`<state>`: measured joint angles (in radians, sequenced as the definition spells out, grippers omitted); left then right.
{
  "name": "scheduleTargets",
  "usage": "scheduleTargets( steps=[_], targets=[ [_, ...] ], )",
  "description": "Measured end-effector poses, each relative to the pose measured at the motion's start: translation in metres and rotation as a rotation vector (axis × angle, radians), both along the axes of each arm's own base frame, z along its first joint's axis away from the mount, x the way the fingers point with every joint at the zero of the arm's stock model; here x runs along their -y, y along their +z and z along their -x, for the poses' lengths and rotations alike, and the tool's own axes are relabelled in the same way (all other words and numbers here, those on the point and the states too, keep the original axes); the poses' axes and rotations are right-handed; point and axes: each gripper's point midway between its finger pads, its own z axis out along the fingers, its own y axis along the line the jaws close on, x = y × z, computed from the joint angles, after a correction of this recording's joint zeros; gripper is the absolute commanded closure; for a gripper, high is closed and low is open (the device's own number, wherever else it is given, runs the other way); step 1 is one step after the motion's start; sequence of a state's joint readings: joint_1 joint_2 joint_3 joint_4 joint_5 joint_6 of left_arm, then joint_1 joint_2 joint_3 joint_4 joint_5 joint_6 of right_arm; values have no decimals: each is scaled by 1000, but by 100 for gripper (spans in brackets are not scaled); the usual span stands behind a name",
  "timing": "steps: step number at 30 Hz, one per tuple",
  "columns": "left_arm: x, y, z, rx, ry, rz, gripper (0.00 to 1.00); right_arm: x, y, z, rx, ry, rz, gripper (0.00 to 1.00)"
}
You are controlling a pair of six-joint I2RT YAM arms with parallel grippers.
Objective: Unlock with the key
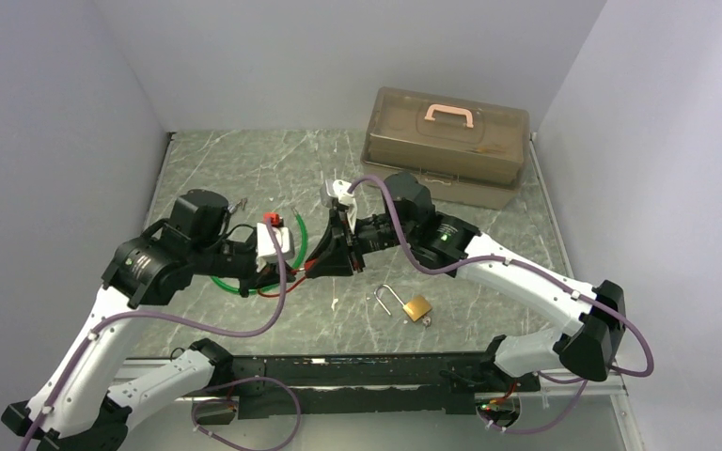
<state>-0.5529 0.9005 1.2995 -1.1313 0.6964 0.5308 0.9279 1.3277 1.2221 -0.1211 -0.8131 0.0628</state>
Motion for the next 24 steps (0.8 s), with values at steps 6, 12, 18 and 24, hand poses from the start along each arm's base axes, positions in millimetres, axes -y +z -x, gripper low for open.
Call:
scheduleTargets(
  steps=[6, 12, 18, 24],
  targets=[
    [-2, 6, 5, 19, -7, 27, 92, -3, 7, 4, -23, 23, -41, 100],
    [-9, -6, 19, -67, -7, -4, 66, -1, 13, -22, -50, -51, -60, 100],
    [-12, -12, 23, -97, -11, -25, 73, -4, 23, -27, -41, -70, -102, 100],
    [-20, 14, 7, 22, 71, -31, 4, -2, 18, -28, -39, -80, -78, 100]
  ],
)
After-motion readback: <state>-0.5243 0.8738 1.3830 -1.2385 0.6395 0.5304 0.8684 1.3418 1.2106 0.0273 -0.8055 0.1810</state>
